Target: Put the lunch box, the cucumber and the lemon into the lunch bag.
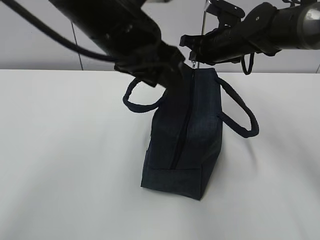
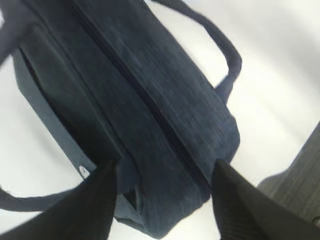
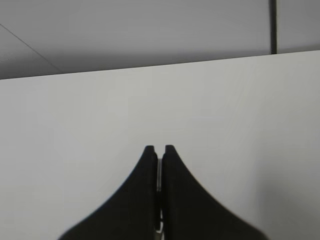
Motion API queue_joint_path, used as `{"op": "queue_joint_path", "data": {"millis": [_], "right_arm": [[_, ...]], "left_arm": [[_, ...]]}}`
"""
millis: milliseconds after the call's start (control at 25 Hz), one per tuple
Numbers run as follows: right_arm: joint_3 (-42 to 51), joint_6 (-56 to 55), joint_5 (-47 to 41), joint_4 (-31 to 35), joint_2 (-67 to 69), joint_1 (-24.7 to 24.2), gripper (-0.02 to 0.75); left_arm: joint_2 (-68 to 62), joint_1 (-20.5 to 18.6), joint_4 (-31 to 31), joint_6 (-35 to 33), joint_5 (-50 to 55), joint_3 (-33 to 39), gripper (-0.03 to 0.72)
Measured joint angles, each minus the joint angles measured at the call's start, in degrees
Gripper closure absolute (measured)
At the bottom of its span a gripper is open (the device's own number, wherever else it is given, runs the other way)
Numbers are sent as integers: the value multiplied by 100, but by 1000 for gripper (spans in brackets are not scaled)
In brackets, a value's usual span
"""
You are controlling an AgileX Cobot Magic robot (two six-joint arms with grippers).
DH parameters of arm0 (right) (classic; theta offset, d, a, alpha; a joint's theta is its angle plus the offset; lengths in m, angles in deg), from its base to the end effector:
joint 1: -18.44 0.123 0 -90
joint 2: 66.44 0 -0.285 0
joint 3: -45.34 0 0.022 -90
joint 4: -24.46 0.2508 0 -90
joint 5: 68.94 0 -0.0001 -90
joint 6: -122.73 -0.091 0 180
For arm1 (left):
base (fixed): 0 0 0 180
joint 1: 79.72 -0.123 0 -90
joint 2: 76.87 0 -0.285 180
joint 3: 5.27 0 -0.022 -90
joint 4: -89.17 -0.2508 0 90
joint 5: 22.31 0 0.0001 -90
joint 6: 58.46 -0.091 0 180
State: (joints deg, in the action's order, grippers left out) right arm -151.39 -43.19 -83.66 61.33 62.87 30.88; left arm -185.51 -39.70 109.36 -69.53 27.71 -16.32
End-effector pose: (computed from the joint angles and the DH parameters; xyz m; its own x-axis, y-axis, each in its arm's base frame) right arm 0.4801 0.1202 0.2166 -0.6377 0.2364 -0.7331 -0.1057 0.9159 0.3873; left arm 0.2846 -0.2704 0.3091 -0.6615 0.5066 -0.5530 0.7088 0.6631 -0.2404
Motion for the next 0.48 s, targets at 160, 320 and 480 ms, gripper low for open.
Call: {"op": "queue_joint_path", "data": {"millis": [160,320,480], "right_arm": [[0,0,0,0,0,0,738],[0,0,0,0,0,0,738],[0,0,-10,0,0,0,738]], "left_arm": [[-25,-336,73,328,154,-572,265],[-414,-641,345,419,564,-1136,265],[-901,-682,467,421,899,-1549,265]]}}
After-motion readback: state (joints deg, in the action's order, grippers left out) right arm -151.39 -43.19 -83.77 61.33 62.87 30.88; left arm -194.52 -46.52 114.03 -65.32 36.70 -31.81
